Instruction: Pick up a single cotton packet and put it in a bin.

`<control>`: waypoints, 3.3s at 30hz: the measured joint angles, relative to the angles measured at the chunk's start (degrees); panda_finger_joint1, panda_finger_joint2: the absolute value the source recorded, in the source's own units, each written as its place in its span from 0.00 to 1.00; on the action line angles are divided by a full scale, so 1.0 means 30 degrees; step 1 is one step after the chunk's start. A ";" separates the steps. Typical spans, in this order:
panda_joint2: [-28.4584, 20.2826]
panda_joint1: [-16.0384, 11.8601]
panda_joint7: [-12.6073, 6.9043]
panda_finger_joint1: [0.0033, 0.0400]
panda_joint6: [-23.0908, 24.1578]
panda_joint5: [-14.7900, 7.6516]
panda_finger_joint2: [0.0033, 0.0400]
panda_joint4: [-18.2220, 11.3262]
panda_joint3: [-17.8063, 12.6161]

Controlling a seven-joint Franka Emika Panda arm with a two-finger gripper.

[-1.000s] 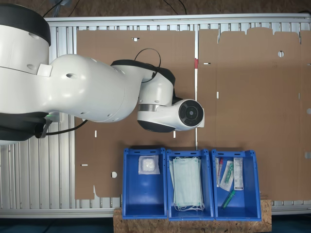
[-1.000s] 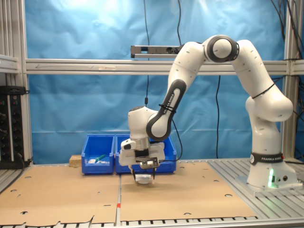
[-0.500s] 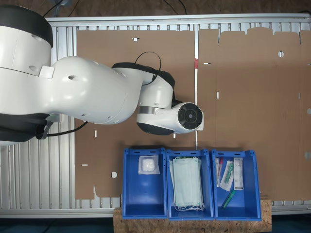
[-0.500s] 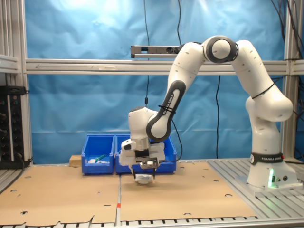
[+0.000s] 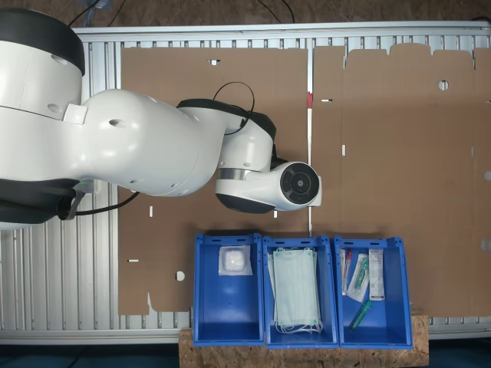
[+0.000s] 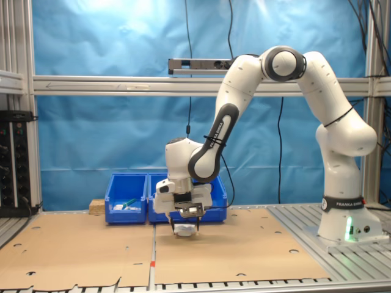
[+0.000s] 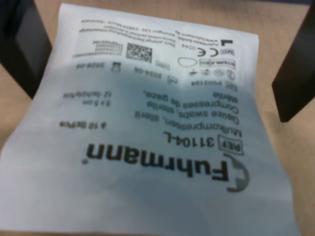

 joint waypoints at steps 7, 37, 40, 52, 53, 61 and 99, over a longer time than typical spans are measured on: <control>0.0000 0.0000 0.0000 1.00 0.0081 0.0000 1.00 0.0000 0.0000; 0.0000 0.0001 0.0000 1.00 0.0104 0.0000 1.00 -0.0001 0.0008; 0.0000 0.0001 0.0000 1.00 0.0104 0.0000 1.00 -0.0001 0.0008; 0.0000 0.0001 0.0000 1.00 0.0104 0.0000 1.00 -0.0001 0.0008; 0.0000 0.0001 0.0000 1.00 0.0104 0.0000 1.00 -0.0002 0.0008; 0.0000 0.0001 0.0000 1.00 0.0104 0.0000 1.00 -0.0001 0.0008; -0.0004 0.0001 0.0000 0.04 0.0104 0.0000 0.04 -0.0001 0.0008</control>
